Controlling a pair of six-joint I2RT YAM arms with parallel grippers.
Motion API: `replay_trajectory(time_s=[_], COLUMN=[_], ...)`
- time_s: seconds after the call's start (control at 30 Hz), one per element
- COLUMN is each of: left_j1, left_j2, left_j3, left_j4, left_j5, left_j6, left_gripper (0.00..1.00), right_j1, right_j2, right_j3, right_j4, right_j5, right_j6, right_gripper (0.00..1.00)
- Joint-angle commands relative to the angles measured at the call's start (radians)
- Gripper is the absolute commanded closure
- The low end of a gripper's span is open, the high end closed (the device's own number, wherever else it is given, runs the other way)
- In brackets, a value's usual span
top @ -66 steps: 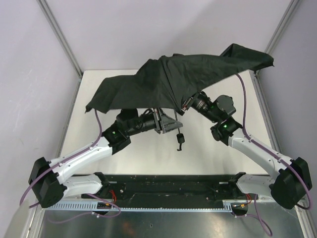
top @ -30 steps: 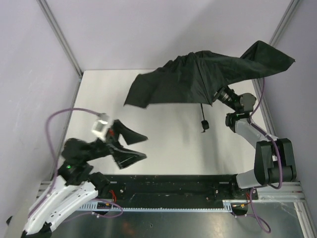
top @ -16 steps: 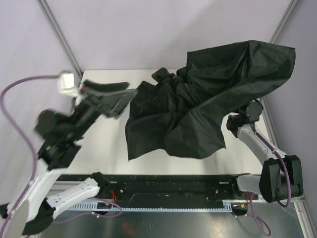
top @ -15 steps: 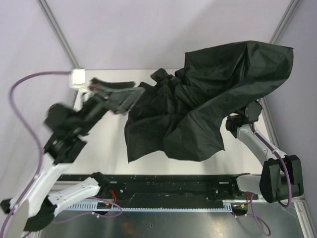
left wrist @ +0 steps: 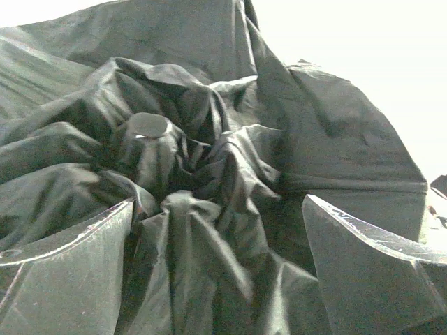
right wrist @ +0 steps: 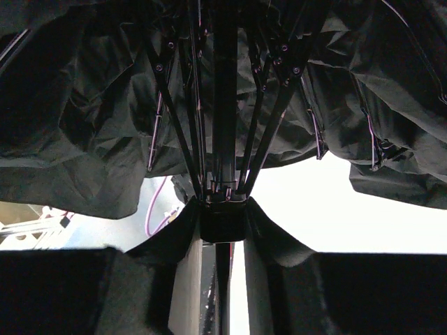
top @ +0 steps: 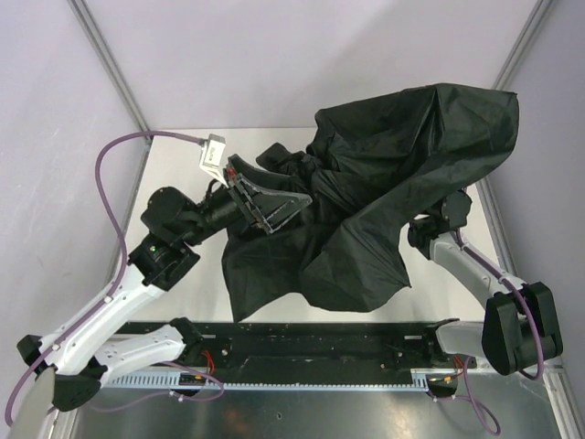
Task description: Put away the umbrella
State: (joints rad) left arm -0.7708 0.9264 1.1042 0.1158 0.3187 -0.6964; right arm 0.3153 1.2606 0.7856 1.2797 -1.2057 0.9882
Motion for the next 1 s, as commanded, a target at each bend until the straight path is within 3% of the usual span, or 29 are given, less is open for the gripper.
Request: replay_trajectory(time_s=[0.0,0.2,0.37,0.47,0.53,0.83,0.97], left_j1=[-0.053,-0.059,-0.058,-0.057,-0.056,-0.05,-0.05], left_j2=[0.006,0.017,-0.168,-0.285,-0.296,-0.113,-0.061], left_j3=[-0.015,-0.009,-0.151,-0.194,-0.145,0.139,0.17], left_j4=[0.112,0.11,0.11,0.079,0.01,-0.169,-0.176], left_j5=[-0.015,-0.086,-0.242,-0.34,-0.363,-0.155,-0.124], left_j6=[0.025,0.012,-0.003,0.017,0.033,0.138,0.134], left_gripper=[0.01,0.01,0.04,0.2,0.29,0.93,1.0], right_j1=[0.026,0.058,0.058,0.06,0.066,0.094,0.096], right_j2=[-0.016,-0.06,-0.085,-0.098,-0.109,-0.199,-0.207], right_j3=[0.006,0.006,0.006,0.006,0.006,0.006,0.007], right_j4=[0.176,0.12,0.059,0.02,-0.023,-0.379,-0.412], right_j5=[0.056,0.069,0.058,0.046,0.04,0.07,0.085], right_j6=[-0.079,-0.121,-0.149,-0.164,-0.193,-0.445,-0.468], right_gripper=[1.0,1.0,1.0,1.0,1.0,1.0,1.0])
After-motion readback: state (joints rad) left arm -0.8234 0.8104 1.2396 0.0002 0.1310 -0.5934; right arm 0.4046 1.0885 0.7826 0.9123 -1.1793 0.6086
